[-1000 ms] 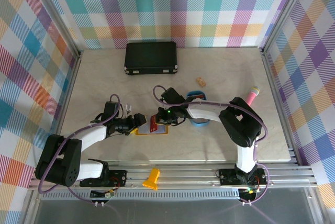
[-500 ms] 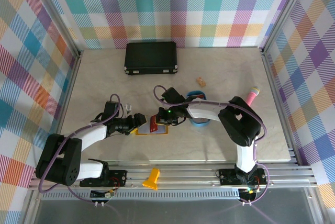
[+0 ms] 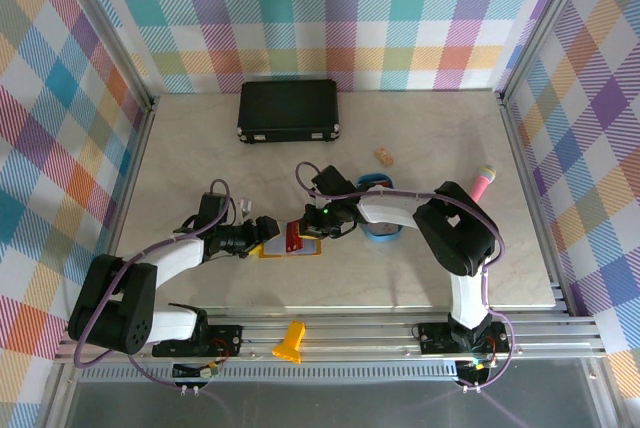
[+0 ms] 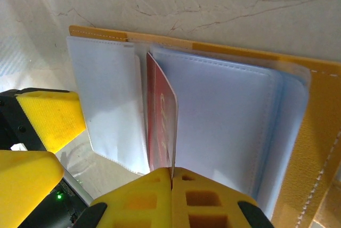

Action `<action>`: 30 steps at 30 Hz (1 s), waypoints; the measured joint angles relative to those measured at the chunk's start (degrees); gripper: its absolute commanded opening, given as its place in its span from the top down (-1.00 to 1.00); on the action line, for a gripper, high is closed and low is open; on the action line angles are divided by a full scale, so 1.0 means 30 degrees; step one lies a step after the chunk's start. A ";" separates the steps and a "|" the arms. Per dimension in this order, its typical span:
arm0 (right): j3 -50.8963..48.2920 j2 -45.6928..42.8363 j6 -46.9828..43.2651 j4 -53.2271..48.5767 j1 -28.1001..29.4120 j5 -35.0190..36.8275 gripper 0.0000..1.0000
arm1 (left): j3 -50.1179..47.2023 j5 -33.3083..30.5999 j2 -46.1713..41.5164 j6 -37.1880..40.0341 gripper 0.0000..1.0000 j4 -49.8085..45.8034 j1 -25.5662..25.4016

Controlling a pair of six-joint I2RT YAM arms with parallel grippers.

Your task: Put the credit cards into the card holder

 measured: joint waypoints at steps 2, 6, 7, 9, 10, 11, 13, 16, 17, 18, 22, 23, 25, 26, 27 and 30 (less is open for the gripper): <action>-0.0007 0.0000 0.0007 0.0146 -0.0015 -0.0189 1.00 | 0.0029 -0.0058 0.0000 0.0000 -0.50 -0.0044 -0.0051; -0.0401 -0.0007 0.0240 0.1406 -0.0087 -0.0867 1.00 | 0.0066 -0.0262 0.0000 0.0000 -0.50 -0.0117 -0.0095; -0.0532 -0.0007 0.0342 0.1639 -0.0131 -0.1013 1.00 | 0.0073 -0.0277 0.0000 0.0000 -0.50 -0.0146 -0.0095; -0.0772 -0.0007 0.0605 0.2033 -0.0240 -0.1260 1.00 | 0.0095 -0.0328 0.0000 0.0000 -0.49 -0.0211 -0.0095; -0.0823 -0.0007 0.0634 0.2120 -0.0262 -0.1341 1.00 | 0.0102 -0.0342 0.0000 0.0000 -0.50 -0.0233 -0.0102; -0.0838 -0.0007 0.0663 0.2149 -0.0277 -0.1370 1.00 | 0.0124 -0.0342 0.0000 0.0007 -0.50 -0.0262 -0.0102; -0.0838 -0.0007 0.0641 0.2149 -0.0277 -0.1341 1.00 | 0.0168 -0.0357 0.0000 0.0007 -0.50 -0.0342 -0.0102; -0.0831 -0.0007 0.0503 0.1872 -0.0277 -0.1115 1.00 | 0.0182 -0.0386 0.0000 0.0015 -0.50 -0.0386 -0.0102; -0.0816 -0.0007 0.0415 0.1756 -0.0277 -0.1042 1.00 | 0.0182 -0.0393 0.0000 0.0015 -0.50 -0.0386 -0.0102; -0.0794 -0.0007 0.0233 0.1647 -0.0277 -0.0991 1.00 | 0.0189 -0.0393 0.0000 0.0015 -0.50 -0.0393 -0.0109; -0.0364 0.0073 -0.0503 0.0991 -0.0233 -0.1129 1.00 | 0.0197 -0.0401 0.0000 0.0029 -0.50 -0.0393 -0.0117; -0.0248 0.0087 -0.0692 0.0845 -0.0240 -0.1188 1.00 | 0.0197 -0.0393 0.0000 0.0058 -0.50 -0.0401 -0.0117; -0.0109 0.0087 -0.1020 0.0510 -0.0211 -0.1217 0.97 | 0.0197 -0.0401 0.0000 0.0073 -0.50 -0.0401 -0.0117; -0.0044 0.0095 -0.1166 0.0270 -0.0182 -0.1209 0.89 | 0.0197 -0.0401 0.0000 0.0073 -0.50 -0.0401 -0.0117; 0.0015 0.0095 -0.1304 0.0073 -0.0153 -0.1195 0.77 | 0.0197 -0.0401 0.0000 0.0073 -0.50 -0.0401 -0.0117; 0.0175 0.0102 -0.1581 -0.0699 -0.0051 -0.0991 0.50 | 0.0197 -0.0401 0.0000 0.0073 -0.49 -0.0408 -0.0117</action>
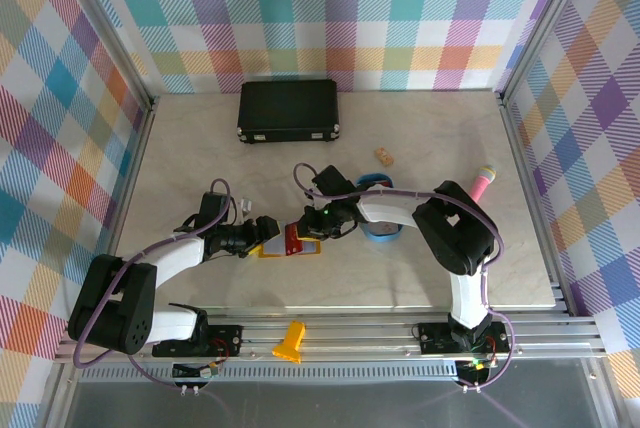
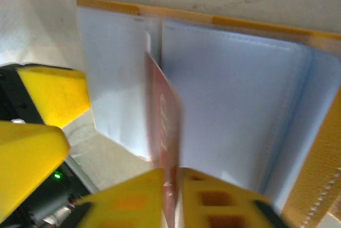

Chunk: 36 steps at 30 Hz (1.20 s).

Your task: Put the credit cards into the card holder

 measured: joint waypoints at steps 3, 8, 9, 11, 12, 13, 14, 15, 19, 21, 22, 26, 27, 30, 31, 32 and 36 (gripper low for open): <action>0.0022 0.0007 -0.0138 -0.0670 0.0066 0.0306 0.47 | 0.0000 0.0000 0.0000 0.0000 -0.49 0.0000 -0.0007; 0.0160 0.0007 -0.0197 -0.1253 0.0066 0.0648 0.48 | 0.0007 0.0000 0.0015 0.0000 -0.49 0.0000 -0.0007; 0.0204 0.0007 -0.0219 -0.1297 0.0066 0.0663 0.47 | 0.0015 0.0000 0.0029 0.0000 -0.49 0.0000 -0.0007; 0.0277 0.0007 -0.0226 -0.1370 0.0066 0.0670 0.47 | 0.0044 0.0000 0.0036 0.0000 -0.49 -0.0044 -0.0007; 0.0299 0.0007 -0.0233 -0.1377 0.0066 0.0692 0.47 | 0.0044 0.0000 0.0036 0.0000 -0.49 -0.0044 -0.0007; 0.0306 0.0000 -0.0262 -0.1377 0.0066 0.0758 0.47 | 0.0044 0.0000 0.0036 0.0000 -0.49 -0.0044 -0.0007; 0.0306 0.0000 -0.0299 -0.1384 0.0066 0.0860 0.47 | 0.0051 0.0000 0.0036 0.0000 -0.49 -0.0051 -0.0007; 0.0306 -0.0022 -0.0328 -0.1428 0.0066 0.0984 0.46 | 0.0058 0.0000 0.0036 0.0000 -0.49 -0.0058 -0.0007; 0.0197 -0.0619 -0.0874 -0.1450 0.0124 0.1603 0.47 | 0.0087 -0.0007 0.0036 0.0007 -0.49 -0.0131 -0.0022; 0.0197 -0.1020 -0.1188 -0.1450 0.0189 0.1734 0.47 | 0.0095 -0.0022 0.0036 0.0007 -0.49 -0.0131 -0.0044; 0.0204 -0.1166 -0.1341 -0.1450 0.0226 0.1778 0.46 | 0.0095 -0.0080 0.0036 0.0007 -0.49 -0.0131 -0.0058; 0.0466 -0.1217 -0.1581 -0.2004 0.0430 0.2120 0.33 | 0.0102 -0.0146 0.0036 0.0007 -0.49 -0.0153 -0.0095; 0.0554 -0.1217 -0.1559 -0.2149 0.0481 0.2237 0.30 | 0.0109 -0.0146 0.0036 0.0007 -0.49 -0.0153 -0.0095; 0.0984 -0.1217 -0.1260 -0.2659 0.0612 0.2477 0.23 | 0.0109 -0.0146 0.0036 0.0007 -0.49 -0.0153 -0.0095; 0.1166 -0.1195 -0.1217 -0.2790 0.0678 0.2535 0.23 | 0.0109 -0.0146 0.0036 0.0007 -0.49 -0.0153 -0.0095; 0.1370 -0.1158 -0.1151 -0.2929 0.0743 0.2601 0.24 | 0.0109 -0.0146 0.0051 0.0007 -0.49 -0.0153 -0.0095; 0.2441 -0.0663 -0.0925 -0.3468 0.1093 0.2878 0.28 | 0.0168 -0.0189 0.0022 0.0007 -0.48 -0.0306 -0.0109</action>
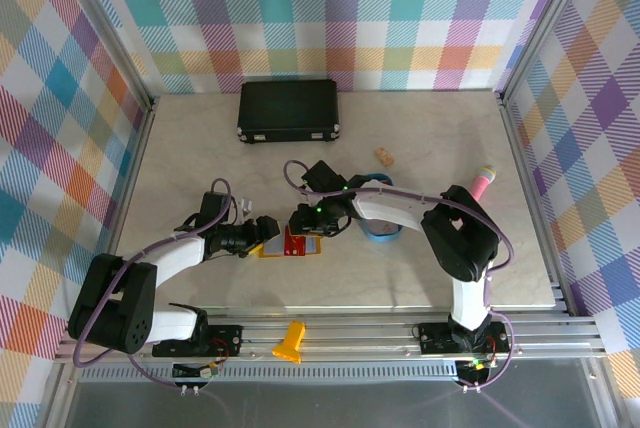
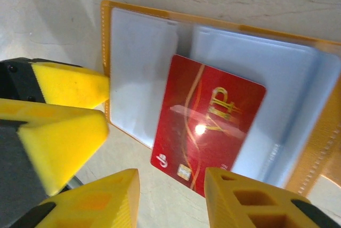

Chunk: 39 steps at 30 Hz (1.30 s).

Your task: Put the credit cards into the card holder

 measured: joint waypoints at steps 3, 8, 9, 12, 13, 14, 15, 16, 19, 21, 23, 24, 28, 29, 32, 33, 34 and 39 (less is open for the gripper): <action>0.0350 0.0109 0.0117 -0.0546 0.0087 0.0459 0.30 | 0.0073 -0.0423 -0.0474 -0.0022 -0.47 -0.0670 -0.0058; 0.0474 0.0109 0.0102 -0.1836 0.0051 0.1180 0.34 | 0.0474 -0.1137 -0.2521 -0.0168 -0.40 -0.2790 -0.0182; 0.0474 0.0087 0.0066 -0.2004 -0.0007 0.1173 0.34 | 0.0699 -0.1297 -0.2994 -0.0189 -0.38 -0.3235 -0.0248; 0.0474 -0.0058 0.0058 -0.2368 -0.0248 0.1056 0.36 | 0.1530 -0.1654 -0.4503 -0.0561 -0.24 -0.4342 -0.0692; 0.0474 -0.0153 0.0036 -0.2419 -0.0401 0.0911 0.36 | 0.1676 -0.1683 -0.4889 -0.0831 -0.20 -0.4350 -0.0925; 0.0474 -0.0248 -0.0007 -0.2419 -0.0554 0.0721 0.36 | 0.1770 -0.1676 -0.5209 -0.1239 -0.16 -0.4291 -0.1275; 0.0474 -0.0342 -0.0066 -0.2404 -0.0685 0.0568 0.35 | 0.1800 -0.1668 -0.5311 -0.1581 -0.14 -0.4175 -0.1705; 0.0474 -0.0444 -0.0160 -0.2397 -0.0823 0.0364 0.35 | 0.1807 -0.1668 -0.5246 -0.1902 -0.14 -0.4029 -0.2251; 0.0474 -0.0590 -0.0495 -0.2368 -0.1166 -0.0379 0.34 | 0.1836 -0.2091 -0.4299 -0.2652 -0.13 -0.3840 -0.3920; 0.0474 -0.0590 -0.0678 -0.2353 -0.1377 -0.0889 0.34 | 0.1843 -0.2375 -0.3585 -0.2965 -0.12 -0.3730 -0.4583; 0.0474 -0.0590 -0.0882 -0.2266 -0.1501 -0.1341 0.35 | 0.1872 -0.2790 -0.2856 -0.3213 -0.05 -0.3701 -0.4881; 0.0474 -0.0590 -0.0933 -0.2237 -0.1523 -0.1501 0.36 | 0.1909 -0.3096 -0.2550 -0.3286 -0.02 -0.3716 -0.4911; 0.0474 -0.0561 -0.0947 -0.2171 -0.1588 -0.1923 0.38 | 0.1982 -0.4255 -0.1974 -0.3322 0.01 -0.3738 -0.4976; 0.0474 -0.0532 -0.0947 -0.2120 -0.1588 -0.1982 0.40 | 0.2004 -0.4415 -0.1770 -0.3315 0.02 -0.3694 -0.4976; 0.0474 -0.0350 -0.0969 -0.1974 -0.1588 -0.2171 0.45 | 0.2011 -0.4568 -0.0925 -0.3322 0.03 -0.3322 -0.4976; 0.0474 -0.0284 -0.1013 -0.1967 -0.1588 -0.2186 0.47 | 0.2011 -0.4539 -0.0605 -0.3322 0.03 -0.3031 -0.4976; 0.0474 -0.0226 -0.1013 -0.1967 -0.1588 -0.2193 0.48 | 0.2004 -0.4532 -0.0415 -0.3330 0.03 -0.2761 -0.4976; 0.0481 0.0284 -0.1093 -0.2011 -0.1588 -0.2259 0.52 | 0.2004 -0.4517 -0.0036 -0.3322 0.05 -0.1705 -0.4976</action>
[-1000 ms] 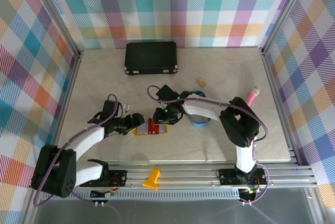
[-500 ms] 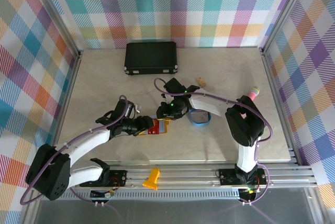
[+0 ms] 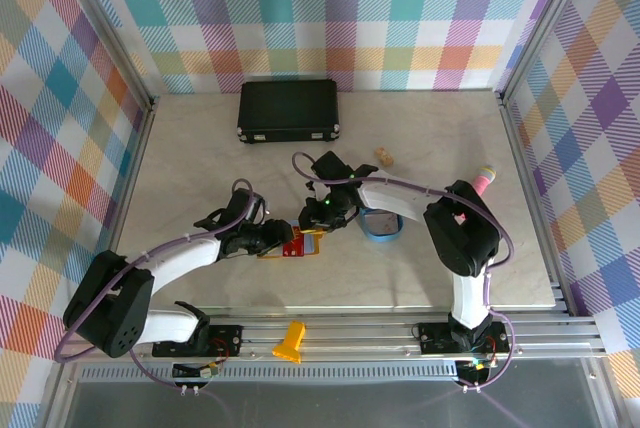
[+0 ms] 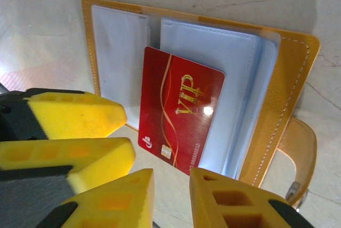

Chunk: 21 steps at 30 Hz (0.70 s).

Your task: Put the credit cards into the card holder

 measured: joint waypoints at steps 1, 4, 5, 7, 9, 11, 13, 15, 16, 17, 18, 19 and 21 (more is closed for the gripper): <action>0.0022 0.0146 -0.0007 -0.0036 0.0000 0.0007 0.53 | 0.0000 0.0007 0.0131 0.0007 0.05 0.0124 0.0000; 0.0255 0.0692 -0.0219 -0.0277 0.0007 0.0015 0.59 | 0.0000 -0.0029 0.0634 0.0015 0.07 0.0153 0.0000; 0.0401 0.0918 -0.0291 -0.0372 0.0022 0.0015 0.62 | 0.0000 -0.0087 0.0772 0.0015 0.08 0.0153 0.0000; 0.0663 0.1239 -0.0415 -0.0423 0.0022 0.0015 0.68 | 0.0000 -0.0211 0.0911 0.0022 0.09 0.0080 0.0000; 0.0940 0.1486 -0.0423 -0.0437 0.0029 0.0015 0.75 | 0.0000 -0.0321 0.0940 0.0080 0.09 0.0022 0.0000; 0.1224 0.1727 -0.0423 -0.0452 0.0044 0.0015 0.82 | 0.0000 -0.0313 0.1056 0.0146 0.09 0.0051 0.0000; 0.1464 0.1960 -0.0437 -0.0459 0.0058 0.0015 0.86 | -0.0022 -0.0270 0.1209 0.0153 0.09 0.0168 0.0000; 0.1683 0.2215 -0.0488 -0.0539 0.0080 0.0015 0.90 | -0.0051 -0.0153 0.1355 0.0153 0.09 0.0408 0.0000; 0.1778 0.2353 -0.0503 -0.0546 0.0095 0.0022 0.94 | -0.0066 -0.0087 0.1406 0.0160 0.09 0.0554 0.0000; 0.1902 0.2492 -0.0561 -0.0648 0.0109 0.0029 0.97 | -0.0073 -0.0073 0.1421 0.0153 0.09 0.0627 0.0000; 0.1982 0.2579 -0.0568 -0.0685 0.0146 0.0036 0.99 | -0.0073 -0.0058 0.1421 0.0160 0.09 0.0670 0.0000; 0.2040 0.2659 -0.0568 -0.0750 0.0168 0.0073 1.00 | -0.0087 -0.0022 0.1421 0.0160 0.09 0.0743 0.0000; 0.2149 0.2820 -0.0568 -0.0845 0.0182 0.0102 1.00 | -0.0168 0.0066 0.1428 0.0153 0.09 0.0991 0.0000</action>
